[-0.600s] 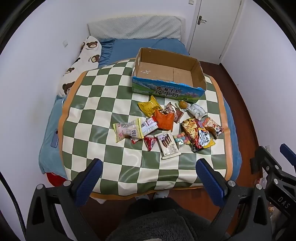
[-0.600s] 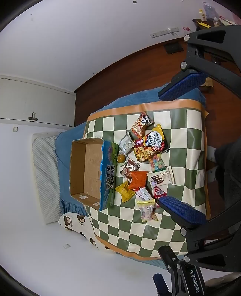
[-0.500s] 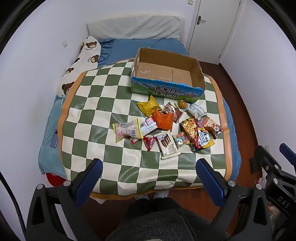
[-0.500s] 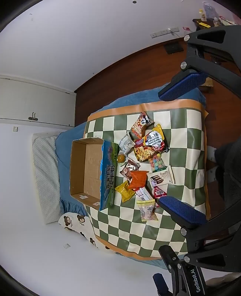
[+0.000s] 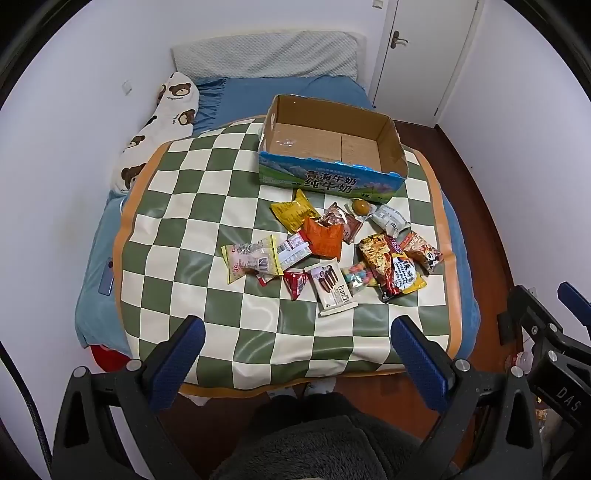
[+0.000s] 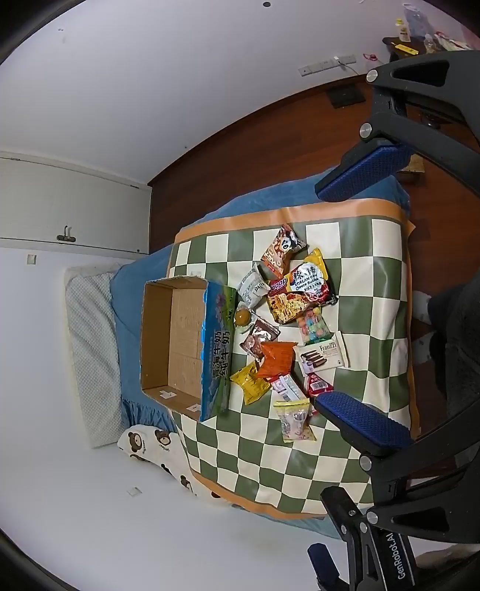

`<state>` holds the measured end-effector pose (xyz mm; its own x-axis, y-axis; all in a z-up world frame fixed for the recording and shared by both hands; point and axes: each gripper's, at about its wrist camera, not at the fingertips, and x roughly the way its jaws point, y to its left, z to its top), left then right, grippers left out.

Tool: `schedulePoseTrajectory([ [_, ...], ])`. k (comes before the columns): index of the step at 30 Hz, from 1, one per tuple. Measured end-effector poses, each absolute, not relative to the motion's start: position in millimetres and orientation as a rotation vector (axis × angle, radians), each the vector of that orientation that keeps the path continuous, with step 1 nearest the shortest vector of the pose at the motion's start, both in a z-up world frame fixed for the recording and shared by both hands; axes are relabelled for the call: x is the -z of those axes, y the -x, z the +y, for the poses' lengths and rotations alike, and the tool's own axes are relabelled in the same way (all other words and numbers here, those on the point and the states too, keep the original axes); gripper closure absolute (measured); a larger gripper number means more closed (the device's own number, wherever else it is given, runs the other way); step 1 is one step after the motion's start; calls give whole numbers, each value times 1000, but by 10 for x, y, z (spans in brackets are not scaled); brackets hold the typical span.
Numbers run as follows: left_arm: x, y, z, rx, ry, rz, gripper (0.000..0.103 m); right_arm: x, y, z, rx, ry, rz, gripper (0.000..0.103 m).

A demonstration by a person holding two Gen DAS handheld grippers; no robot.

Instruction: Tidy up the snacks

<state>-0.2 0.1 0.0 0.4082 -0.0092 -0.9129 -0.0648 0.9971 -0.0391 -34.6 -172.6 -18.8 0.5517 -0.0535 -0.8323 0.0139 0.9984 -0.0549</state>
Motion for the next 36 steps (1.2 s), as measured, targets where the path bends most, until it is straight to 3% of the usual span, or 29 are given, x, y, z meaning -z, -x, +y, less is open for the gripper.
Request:
schedulePoseTrajectory([
  [36,-28,115,76,-46,65,1141,0,166,439,-1776,36,20,983,0],
])
